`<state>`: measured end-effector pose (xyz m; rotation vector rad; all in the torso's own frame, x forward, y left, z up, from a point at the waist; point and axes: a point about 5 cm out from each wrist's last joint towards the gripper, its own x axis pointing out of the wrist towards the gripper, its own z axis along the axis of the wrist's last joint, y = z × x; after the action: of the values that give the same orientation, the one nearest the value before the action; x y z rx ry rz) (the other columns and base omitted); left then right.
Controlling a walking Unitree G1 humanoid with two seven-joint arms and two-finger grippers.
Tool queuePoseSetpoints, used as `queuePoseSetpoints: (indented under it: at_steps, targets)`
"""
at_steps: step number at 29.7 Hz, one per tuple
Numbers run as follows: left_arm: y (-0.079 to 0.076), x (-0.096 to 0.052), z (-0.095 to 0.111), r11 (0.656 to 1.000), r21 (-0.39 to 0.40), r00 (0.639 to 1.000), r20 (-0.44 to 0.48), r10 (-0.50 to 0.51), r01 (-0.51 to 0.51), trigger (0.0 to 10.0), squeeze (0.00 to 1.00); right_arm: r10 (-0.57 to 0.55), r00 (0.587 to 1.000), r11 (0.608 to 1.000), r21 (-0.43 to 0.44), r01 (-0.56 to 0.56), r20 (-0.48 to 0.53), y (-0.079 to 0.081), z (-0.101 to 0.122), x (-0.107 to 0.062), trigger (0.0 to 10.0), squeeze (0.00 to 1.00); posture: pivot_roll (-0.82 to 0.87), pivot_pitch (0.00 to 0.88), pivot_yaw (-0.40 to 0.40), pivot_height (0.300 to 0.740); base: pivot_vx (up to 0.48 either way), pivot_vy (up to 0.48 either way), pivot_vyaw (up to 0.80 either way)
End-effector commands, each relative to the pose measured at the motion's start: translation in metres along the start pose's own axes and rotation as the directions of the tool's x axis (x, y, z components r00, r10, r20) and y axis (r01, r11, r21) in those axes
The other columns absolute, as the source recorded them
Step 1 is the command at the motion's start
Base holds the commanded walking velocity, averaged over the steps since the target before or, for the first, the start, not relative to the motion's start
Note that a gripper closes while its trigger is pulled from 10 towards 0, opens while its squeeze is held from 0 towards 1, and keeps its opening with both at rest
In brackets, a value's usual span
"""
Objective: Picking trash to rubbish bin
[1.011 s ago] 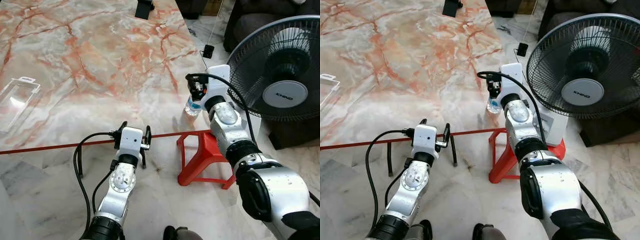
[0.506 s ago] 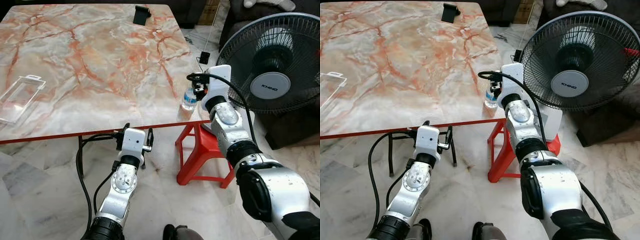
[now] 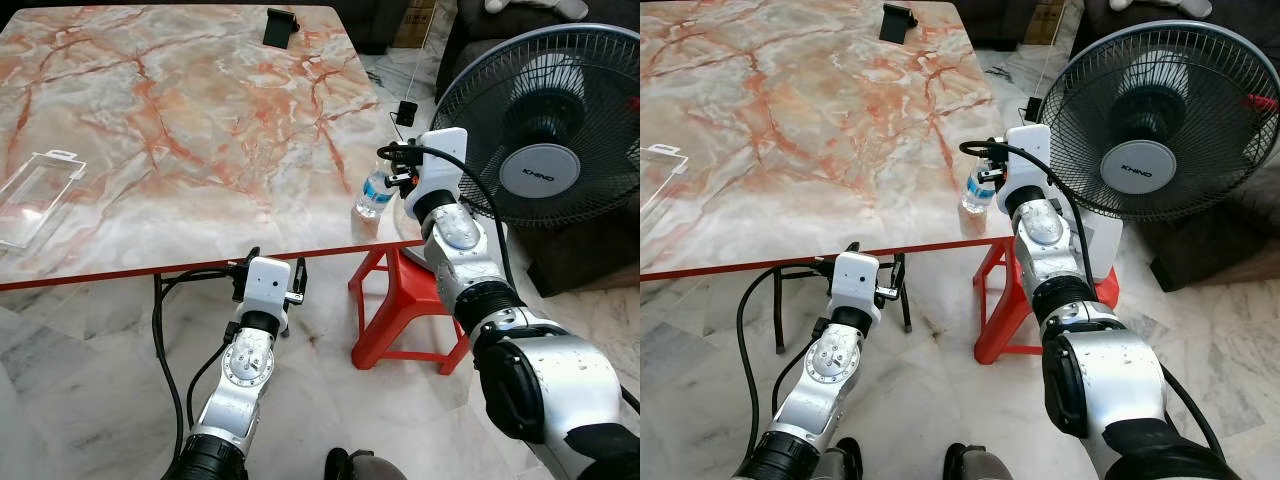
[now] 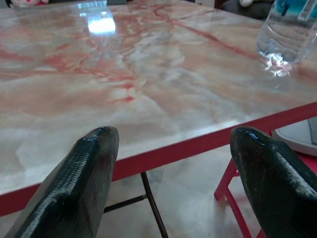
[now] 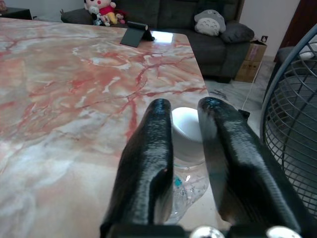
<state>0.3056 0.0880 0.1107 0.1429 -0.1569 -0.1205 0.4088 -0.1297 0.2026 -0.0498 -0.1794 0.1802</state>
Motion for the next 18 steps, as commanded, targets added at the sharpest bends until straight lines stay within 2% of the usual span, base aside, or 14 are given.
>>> queuePoseSetpoints:
  at_steps: [1,11,12,13,16,17,18]
  targets:
    - [-0.005,-0.003,0.002,1.000,0.002,1.000,0.003,-0.024,0.024,10.0,0.00,0.002,0.999,1.000,0.015,-0.001,-0.051,0.000,-0.010,-0.003,0.0,0.00,0.00,0.199,-0.123,0.740,0.000,0.000,0.00]
    - [-0.005,-0.001,0.003,1.000,0.000,1.000,0.011,-0.017,0.017,10.0,0.00,0.002,1.000,1.000,0.019,-0.002,-0.022,-0.001,-0.003,-0.001,0.0,0.00,-0.01,0.197,-0.126,0.740,0.000,0.000,0.00]
    - [-0.005,-0.001,0.003,1.000,0.000,1.000,0.011,-0.016,0.016,10.0,0.00,0.001,1.000,1.000,0.021,0.000,-0.018,-0.001,-0.002,0.000,3.4,0.00,-0.01,0.197,-0.127,0.740,0.000,0.000,0.00]
    - [-0.006,-0.001,0.004,1.000,-0.001,1.000,0.012,-0.016,0.016,10.0,0.00,-0.002,1.000,1.000,0.025,0.002,-0.013,-0.001,-0.001,0.000,10.0,0.00,-0.01,0.196,-0.127,0.740,0.000,0.000,0.00]
    - [-0.006,-0.001,0.004,1.000,-0.002,1.000,0.015,-0.016,0.016,10.0,0.00,-0.001,1.000,0.999,0.036,0.001,-0.005,0.000,0.001,0.001,10.0,0.00,-0.01,0.196,-0.128,0.740,0.000,0.000,0.00]
    - [-0.006,-0.001,0.005,1.000,-0.002,1.000,0.016,-0.015,0.015,10.0,0.00,0.000,1.000,0.999,0.039,0.001,-0.003,0.000,0.002,0.002,10.0,0.25,-0.01,0.196,-0.128,0.740,0.000,0.000,0.00]
    - [-0.005,0.000,0.005,1.000,-0.002,1.000,0.018,-0.013,0.013,10.0,0.00,0.002,1.000,0.999,0.045,-0.003,0.002,0.000,0.003,0.002,10.0,1.00,-0.01,0.197,-0.129,0.740,0.000,0.000,0.00]
